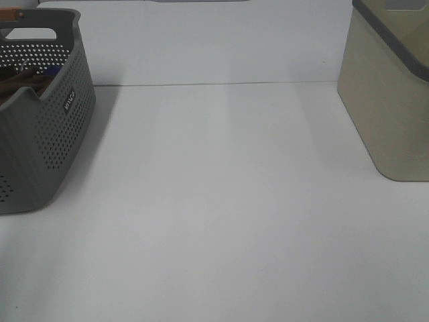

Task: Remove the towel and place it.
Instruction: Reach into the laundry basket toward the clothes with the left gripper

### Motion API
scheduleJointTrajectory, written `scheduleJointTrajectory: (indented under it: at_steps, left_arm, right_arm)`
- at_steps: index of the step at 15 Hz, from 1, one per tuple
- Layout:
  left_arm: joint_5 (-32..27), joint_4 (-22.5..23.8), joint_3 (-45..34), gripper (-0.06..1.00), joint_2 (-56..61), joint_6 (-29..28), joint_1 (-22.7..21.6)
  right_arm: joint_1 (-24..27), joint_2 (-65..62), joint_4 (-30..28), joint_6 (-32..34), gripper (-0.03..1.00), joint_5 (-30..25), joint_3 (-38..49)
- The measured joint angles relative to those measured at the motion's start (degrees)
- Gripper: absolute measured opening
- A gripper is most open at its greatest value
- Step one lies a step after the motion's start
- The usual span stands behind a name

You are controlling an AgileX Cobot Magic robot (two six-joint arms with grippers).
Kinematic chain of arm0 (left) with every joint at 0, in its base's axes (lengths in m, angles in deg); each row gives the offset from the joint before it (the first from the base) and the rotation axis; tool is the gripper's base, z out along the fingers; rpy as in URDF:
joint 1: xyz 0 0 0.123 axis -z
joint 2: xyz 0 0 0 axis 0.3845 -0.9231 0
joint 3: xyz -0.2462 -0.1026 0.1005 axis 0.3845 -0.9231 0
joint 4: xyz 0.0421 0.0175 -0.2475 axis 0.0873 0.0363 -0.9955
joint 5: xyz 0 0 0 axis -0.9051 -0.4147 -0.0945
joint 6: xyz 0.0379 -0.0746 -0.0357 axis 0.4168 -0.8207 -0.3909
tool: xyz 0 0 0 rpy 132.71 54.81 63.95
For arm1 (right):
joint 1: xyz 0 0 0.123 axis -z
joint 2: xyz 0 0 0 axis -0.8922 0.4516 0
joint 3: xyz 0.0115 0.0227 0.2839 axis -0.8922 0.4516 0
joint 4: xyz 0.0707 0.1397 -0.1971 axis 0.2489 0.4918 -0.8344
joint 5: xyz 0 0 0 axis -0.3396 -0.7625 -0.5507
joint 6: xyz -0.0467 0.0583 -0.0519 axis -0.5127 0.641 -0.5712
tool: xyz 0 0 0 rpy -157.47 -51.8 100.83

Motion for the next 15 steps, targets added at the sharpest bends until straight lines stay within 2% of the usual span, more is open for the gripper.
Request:
scheduleJointTrajectory:
  at_steps: [3,6,12,15]
  left_arm:
    - [2.29,2.06,5.27,0.52,-13.41,-0.06,0.00]
    - [1.32,3.27,15.76,0.52,-29.05,-0.06,0.00]
    - [-14.50,6.93,43.49,0.52,-58.04,-0.74,-0.23]
    - [-21.94,14.09,57.41,0.52,-71.45,-6.70,-0.23]
  right_arm:
    - [0.00,0.00,0.00,0.00,0.63,0.00,0.00]
    - [0.00,0.00,0.00,0.00,0.63,0.00,0.00]
    - [0.00,0.00,0.00,0.00,0.63,0.00,0.00]
    - [0.00,0.00,0.00,0.00,0.63,0.00,0.00]
